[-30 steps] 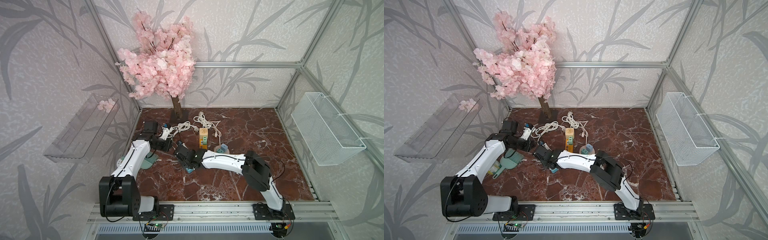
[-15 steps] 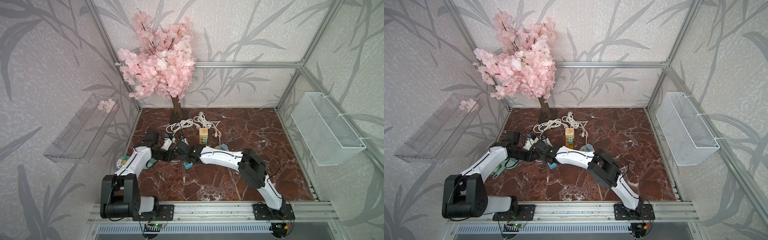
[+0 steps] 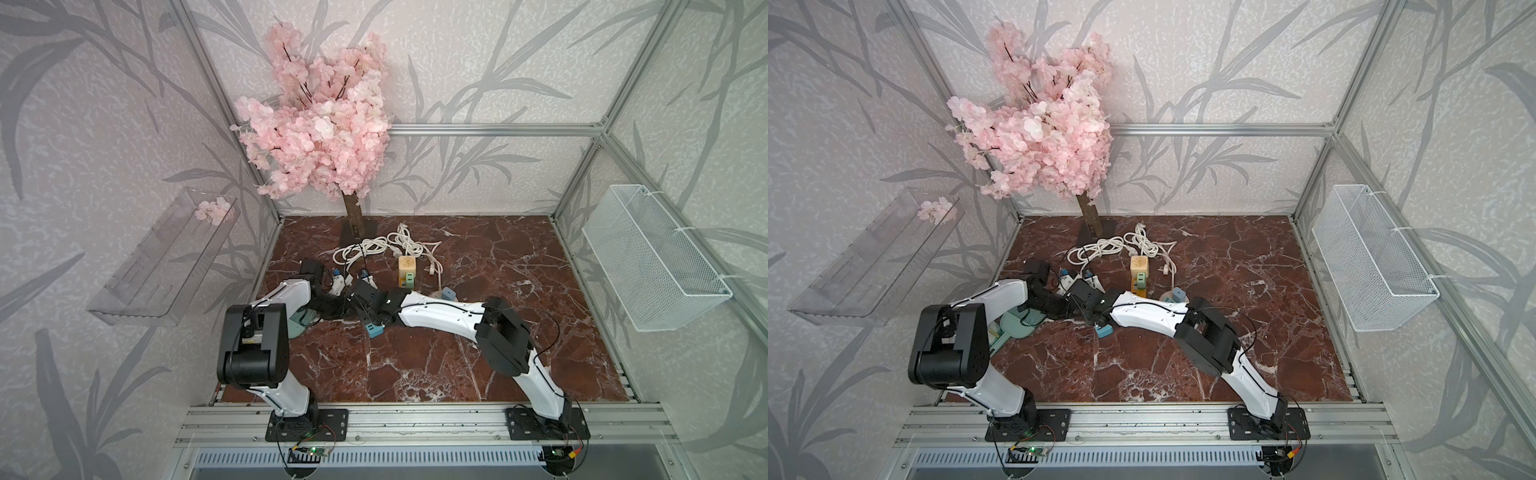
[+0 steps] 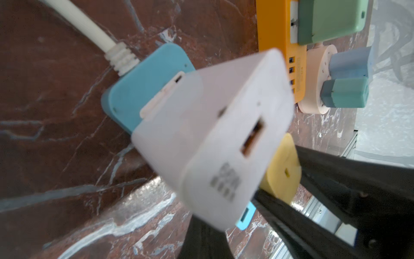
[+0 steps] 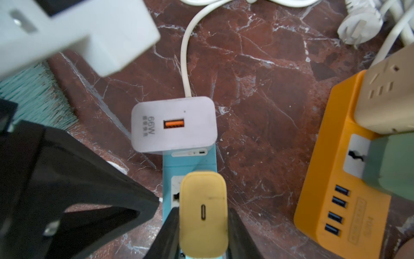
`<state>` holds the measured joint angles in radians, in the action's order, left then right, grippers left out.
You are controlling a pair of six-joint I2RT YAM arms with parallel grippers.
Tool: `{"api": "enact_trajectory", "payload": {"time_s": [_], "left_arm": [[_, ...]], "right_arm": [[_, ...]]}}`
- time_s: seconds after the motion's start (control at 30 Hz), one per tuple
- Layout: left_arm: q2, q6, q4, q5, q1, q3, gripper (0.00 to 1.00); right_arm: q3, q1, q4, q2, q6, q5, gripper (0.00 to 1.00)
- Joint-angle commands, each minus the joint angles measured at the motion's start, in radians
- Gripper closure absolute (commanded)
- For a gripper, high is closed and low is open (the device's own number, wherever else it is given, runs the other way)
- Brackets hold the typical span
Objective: Pull the plug off the socket
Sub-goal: Remove the plug from the socket.
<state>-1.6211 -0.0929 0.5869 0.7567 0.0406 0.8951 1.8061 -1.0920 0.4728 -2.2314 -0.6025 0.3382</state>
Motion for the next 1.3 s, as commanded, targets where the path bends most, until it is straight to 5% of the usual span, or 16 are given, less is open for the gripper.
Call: {"api": "enact_trajectory", "payload": {"time_s": [0.0,0.63,0.93,1.27], "left_arm": [[0.014,0.058,-0.061,0.028,0.006,-0.006,1.00],[-0.105,0.133,-0.062,-0.167,0.004,0.037,1.00],[-0.097,0.121,-0.056,-0.161,0.004,0.036,1.00],[-0.097,0.117,-0.052,-0.158,0.004,0.039,1.00]], "right_arm": [[0.032,0.007,-0.029,-0.022,-0.027,0.006,1.00],[0.015,0.002,-0.052,-0.022,-0.016,0.008,1.00],[-0.010,0.024,-0.076,-0.003,-0.043,-0.075,1.00],[0.089,-0.050,0.031,-0.069,0.105,0.105,1.00]]}}
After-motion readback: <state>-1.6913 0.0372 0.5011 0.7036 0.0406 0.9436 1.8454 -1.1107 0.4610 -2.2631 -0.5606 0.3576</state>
